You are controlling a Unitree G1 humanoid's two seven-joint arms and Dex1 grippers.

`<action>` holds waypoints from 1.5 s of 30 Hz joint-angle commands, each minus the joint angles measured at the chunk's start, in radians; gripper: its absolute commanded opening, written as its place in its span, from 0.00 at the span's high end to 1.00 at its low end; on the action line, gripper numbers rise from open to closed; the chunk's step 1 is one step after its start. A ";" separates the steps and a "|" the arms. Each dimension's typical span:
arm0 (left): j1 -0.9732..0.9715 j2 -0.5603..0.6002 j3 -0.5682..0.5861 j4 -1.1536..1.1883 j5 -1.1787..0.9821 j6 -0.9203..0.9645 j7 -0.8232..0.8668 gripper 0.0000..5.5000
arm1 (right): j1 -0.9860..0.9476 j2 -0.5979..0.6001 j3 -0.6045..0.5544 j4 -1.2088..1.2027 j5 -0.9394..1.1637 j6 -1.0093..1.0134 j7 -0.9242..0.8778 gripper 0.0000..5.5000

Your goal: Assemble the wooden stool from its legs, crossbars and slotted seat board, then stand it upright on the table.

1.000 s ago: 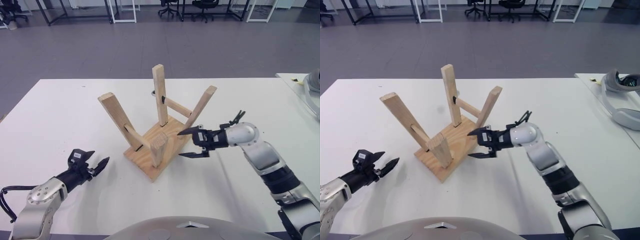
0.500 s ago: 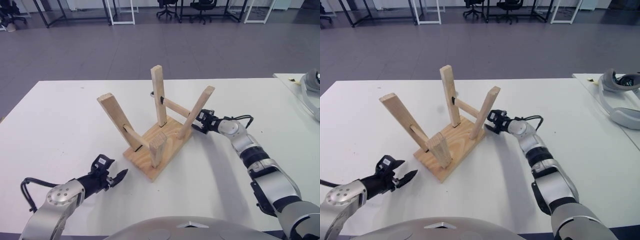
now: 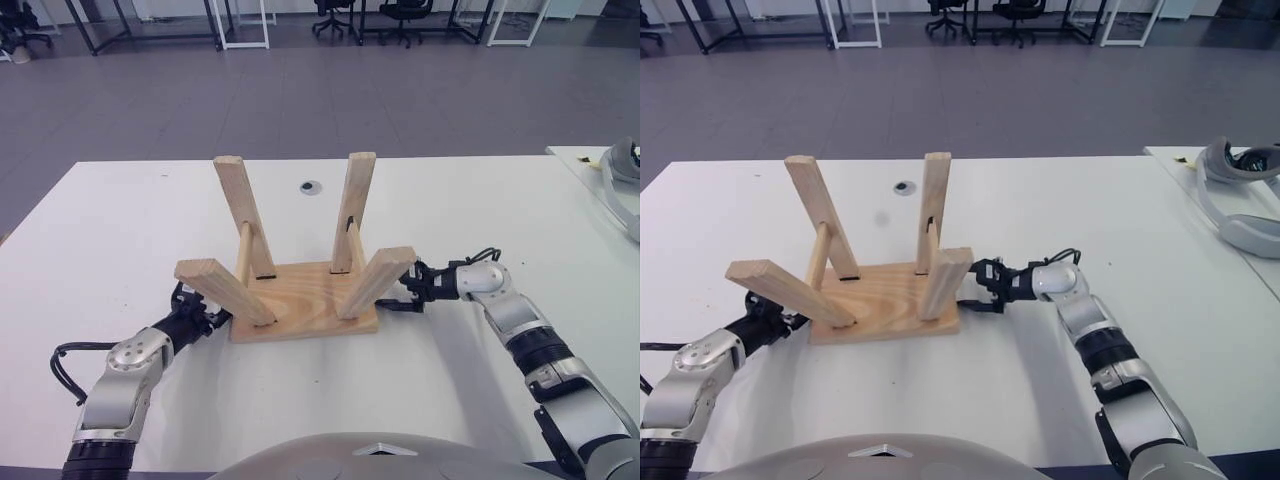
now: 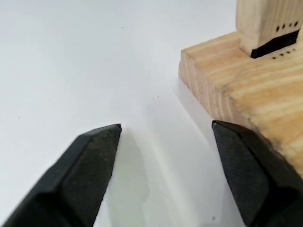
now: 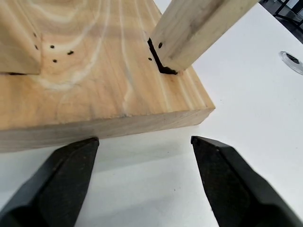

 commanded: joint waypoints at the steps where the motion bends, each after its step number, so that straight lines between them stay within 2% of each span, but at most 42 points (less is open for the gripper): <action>1: 0.106 0.026 0.080 -0.075 -0.022 -0.022 -0.033 0.36 | 0.071 -0.073 -0.031 -0.078 -0.041 0.054 -0.043 0.33; 4: 0.168 0.031 0.109 -0.106 -0.026 -0.030 -0.057 0.36 | 0.137 -0.125 -0.043 -0.158 -0.021 0.092 -0.015 0.33; 7: 0.181 0.016 0.075 -0.132 -0.023 -0.021 -0.075 0.36 | 0.180 -0.151 -0.037 -0.218 -0.012 0.130 0.003 0.33; 12: 0.199 0.003 -0.002 -0.138 0.005 0.013 -0.081 0.36 | 0.181 -0.111 0.000 -0.257 -0.032 0.169 -0.034 0.33; 18: 0.194 0.025 -0.038 -0.166 0.008 0.048 -0.093 0.36 | 0.230 -0.083 0.036 -0.372 -0.010 0.264 -0.051 0.33; 24: 0.212 0.033 -0.065 -0.304 -0.043 0.122 -0.108 0.36 | 0.240 -0.043 0.003 -0.474 0.074 0.384 -0.076 0.33; 33: 0.200 0.113 0.094 -0.585 -0.245 0.316 -0.148 0.36 | 0.188 -0.134 -0.124 -0.724 0.293 0.655 0.049 0.33; 39: 0.193 0.162 0.148 -0.704 -0.337 0.398 -0.152 0.36 | 0.147 -0.188 -0.186 -0.778 0.357 0.723 0.088 0.33; 45: 0.165 0.185 0.261 -0.754 -0.457 0.437 -0.147 0.36 | 0.103 -0.223 -0.261 -0.819 0.471 0.799 0.124 0.33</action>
